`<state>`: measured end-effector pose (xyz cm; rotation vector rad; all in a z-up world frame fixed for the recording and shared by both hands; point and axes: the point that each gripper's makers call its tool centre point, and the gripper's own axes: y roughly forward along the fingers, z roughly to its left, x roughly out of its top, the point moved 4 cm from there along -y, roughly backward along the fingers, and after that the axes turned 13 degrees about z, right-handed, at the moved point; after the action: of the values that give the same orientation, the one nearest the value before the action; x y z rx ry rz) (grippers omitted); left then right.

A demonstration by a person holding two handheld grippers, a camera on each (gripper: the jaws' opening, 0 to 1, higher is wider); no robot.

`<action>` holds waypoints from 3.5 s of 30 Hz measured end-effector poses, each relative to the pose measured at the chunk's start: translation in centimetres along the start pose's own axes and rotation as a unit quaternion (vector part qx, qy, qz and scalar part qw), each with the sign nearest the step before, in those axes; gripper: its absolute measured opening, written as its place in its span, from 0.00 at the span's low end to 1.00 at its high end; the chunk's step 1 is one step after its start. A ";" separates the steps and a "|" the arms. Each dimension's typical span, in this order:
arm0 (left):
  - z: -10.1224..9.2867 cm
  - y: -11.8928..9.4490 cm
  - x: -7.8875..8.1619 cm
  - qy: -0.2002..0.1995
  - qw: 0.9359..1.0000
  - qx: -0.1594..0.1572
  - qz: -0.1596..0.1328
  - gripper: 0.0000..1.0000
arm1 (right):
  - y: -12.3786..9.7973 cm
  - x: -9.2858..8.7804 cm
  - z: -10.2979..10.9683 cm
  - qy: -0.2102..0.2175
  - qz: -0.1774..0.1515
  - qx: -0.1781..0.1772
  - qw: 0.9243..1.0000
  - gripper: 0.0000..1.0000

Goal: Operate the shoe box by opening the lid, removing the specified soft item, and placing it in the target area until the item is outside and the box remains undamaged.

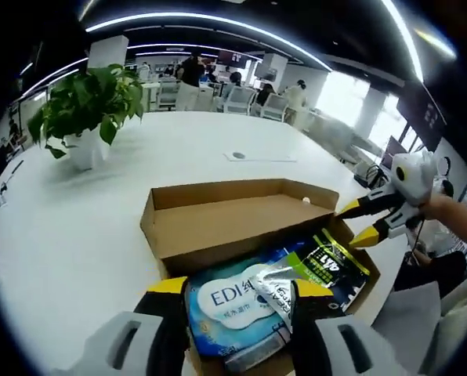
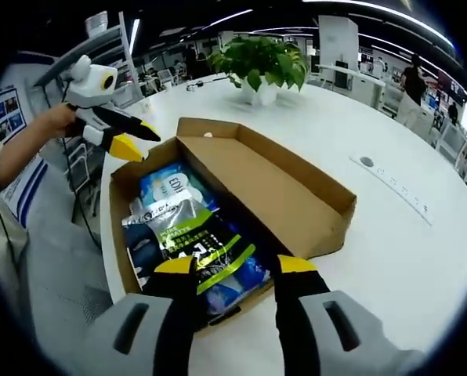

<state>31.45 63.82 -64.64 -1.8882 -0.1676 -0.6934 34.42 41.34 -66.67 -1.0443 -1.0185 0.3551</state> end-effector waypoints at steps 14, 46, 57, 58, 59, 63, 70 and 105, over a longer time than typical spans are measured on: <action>-2.7 2.5 -3.2 -0.001 0.996 -0.066 0.057 0.60 | 1.4 0.1 0.6 -0.002 0.021 0.002 1.000 0.40; -4.4 4.8 -5.5 -0.097 0.977 -0.156 0.109 0.26 | 3.6 0.3 1.2 0.024 0.059 0.013 0.998 0.29; -3.4 4.1 -5.0 -0.056 0.986 -0.135 0.082 0.01 | 3.2 0.1 0.7 0.049 0.049 0.010 0.998 0.16; -3.3 4.0 -4.9 -0.052 0.986 -0.136 0.079 0.01 | 3.2 0.1 0.8 0.045 0.050 0.010 0.998 0.16; -3.3 3.8 -4.9 -0.051 0.986 -0.138 0.075 0.00 | 3.3 0.1 0.9 0.044 0.049 0.012 0.998 0.18; -3.6 3.3 -4.9 -0.049 0.987 -0.141 0.067 0.00 | 3.7 0.2 1.4 0.050 0.046 0.029 0.997 0.25; -2.8 3.0 -5.0 -0.047 0.988 -0.135 0.061 0.00 | 3.7 0.3 1.6 0.081 0.038 0.044 0.995 0.17; -4.7 1.6 -1.6 -0.005 0.993 -0.112 0.036 0.00 | -1.6 3.1 1.4 0.117 -0.075 0.023 0.990 0.00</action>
<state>29.03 59.25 -65.53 -2.1007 -0.0278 -0.6761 34.54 43.45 -63.55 -0.9363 -0.8676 0.1288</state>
